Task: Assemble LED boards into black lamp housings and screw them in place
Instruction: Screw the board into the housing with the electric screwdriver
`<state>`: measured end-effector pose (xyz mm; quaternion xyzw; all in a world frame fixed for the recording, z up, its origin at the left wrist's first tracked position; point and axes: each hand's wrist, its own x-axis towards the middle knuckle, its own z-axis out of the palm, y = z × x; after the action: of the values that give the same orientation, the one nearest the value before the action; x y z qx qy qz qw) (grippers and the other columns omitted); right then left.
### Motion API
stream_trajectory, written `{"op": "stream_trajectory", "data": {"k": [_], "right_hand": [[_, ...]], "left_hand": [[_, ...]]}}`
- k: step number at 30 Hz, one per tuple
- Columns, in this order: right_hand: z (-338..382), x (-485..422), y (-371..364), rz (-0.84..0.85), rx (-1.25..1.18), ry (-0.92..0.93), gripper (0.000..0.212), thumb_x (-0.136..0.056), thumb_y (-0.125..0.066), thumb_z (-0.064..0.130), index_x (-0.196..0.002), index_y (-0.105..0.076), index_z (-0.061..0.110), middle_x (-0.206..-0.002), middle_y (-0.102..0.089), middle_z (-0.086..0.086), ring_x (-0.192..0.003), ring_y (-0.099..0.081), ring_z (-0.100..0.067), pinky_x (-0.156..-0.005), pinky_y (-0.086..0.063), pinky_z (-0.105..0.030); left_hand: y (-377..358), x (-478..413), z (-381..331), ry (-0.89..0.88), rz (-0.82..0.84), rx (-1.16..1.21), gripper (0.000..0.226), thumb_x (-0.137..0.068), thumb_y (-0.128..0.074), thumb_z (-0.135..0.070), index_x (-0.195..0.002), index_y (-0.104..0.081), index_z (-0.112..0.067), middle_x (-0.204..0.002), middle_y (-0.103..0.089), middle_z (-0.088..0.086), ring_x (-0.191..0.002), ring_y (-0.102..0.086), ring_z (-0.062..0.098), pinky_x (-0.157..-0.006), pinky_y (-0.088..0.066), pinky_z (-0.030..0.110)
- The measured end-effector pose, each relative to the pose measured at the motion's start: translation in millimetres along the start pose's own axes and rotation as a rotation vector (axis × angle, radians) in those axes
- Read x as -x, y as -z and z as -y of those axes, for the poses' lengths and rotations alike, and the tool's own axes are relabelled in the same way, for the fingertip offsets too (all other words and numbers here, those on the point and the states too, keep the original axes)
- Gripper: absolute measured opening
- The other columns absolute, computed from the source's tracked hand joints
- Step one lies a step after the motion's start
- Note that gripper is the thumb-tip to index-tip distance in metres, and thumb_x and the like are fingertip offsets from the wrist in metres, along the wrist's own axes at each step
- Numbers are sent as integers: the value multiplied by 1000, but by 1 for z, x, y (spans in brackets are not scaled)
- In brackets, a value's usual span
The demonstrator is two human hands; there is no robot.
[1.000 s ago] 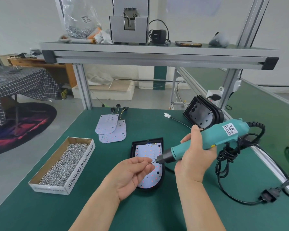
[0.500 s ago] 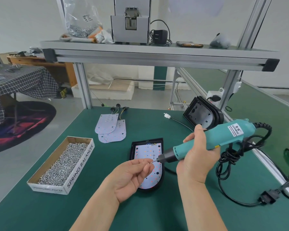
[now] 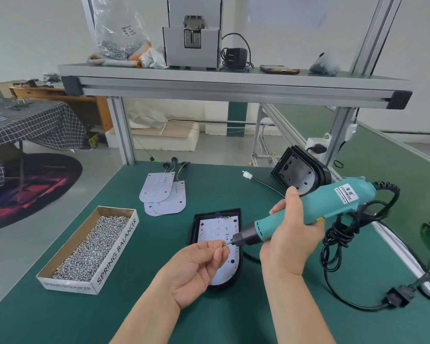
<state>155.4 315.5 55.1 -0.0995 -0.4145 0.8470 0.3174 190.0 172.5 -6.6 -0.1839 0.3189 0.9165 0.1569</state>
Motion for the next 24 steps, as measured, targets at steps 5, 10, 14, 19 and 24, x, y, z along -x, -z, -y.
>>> {"op": "stream_trajectory", "data": {"k": [5, 10, 14, 19, 24], "right_hand": [[-1, -3, -1, -23, 6, -10, 21, -80, -74, 30, -78, -54, 26, -58, -55, 1, -55, -52, -14, -59, -47, -25], [-1, -9, -1, -53, 0, -42, 23, -80, -73, 32, -82, -51, 24, -57, -55, 5, -54, -52, -11, -52, -48, -19], [-2, -11, 0, -45, -8, -41, 23, -81, -73, 30, -82, -51, 24, -57, -55, 4, -54, -52, -13, -52, -48, -21], [-2, -13, -1, -22, -1, 4, 20, -81, -73, 28, -78, -54, 24, -55, -54, 3, -53, -50, -15, -54, -46, -22], [-10, -9, -2, 83, 68, 66, 19, -80, -72, 25, -72, -55, 21, -51, -51, 3, -48, -46, -12, -50, -42, -21]], "left_hand": [[-6, -1, 8, -133, 11, -71, 21, -69, -67, 3, -89, -65, 11, -76, -68, 18, -67, -72, 20, -58, -57, 18], [-7, -2, 15, -228, 26, -130, 21, -72, -70, -2, -91, -65, 7, -78, -68, 16, -68, -72, 19, -63, -57, 18], [-4, 0, 7, -185, 64, -205, 30, -75, -74, -11, -97, -71, 9, -80, -68, 17, -71, -71, 21, -65, -57, 19], [17, -10, -13, -294, -225, -491, 45, -84, -71, -43, -94, -76, 1, -62, -58, -2, -54, -51, 13, -47, -41, 20], [46, -27, -28, -437, -643, -1108, 54, -81, -76, -50, -57, -41, -17, -59, -29, -1, -60, -26, 19, -59, -21, 30]]}}
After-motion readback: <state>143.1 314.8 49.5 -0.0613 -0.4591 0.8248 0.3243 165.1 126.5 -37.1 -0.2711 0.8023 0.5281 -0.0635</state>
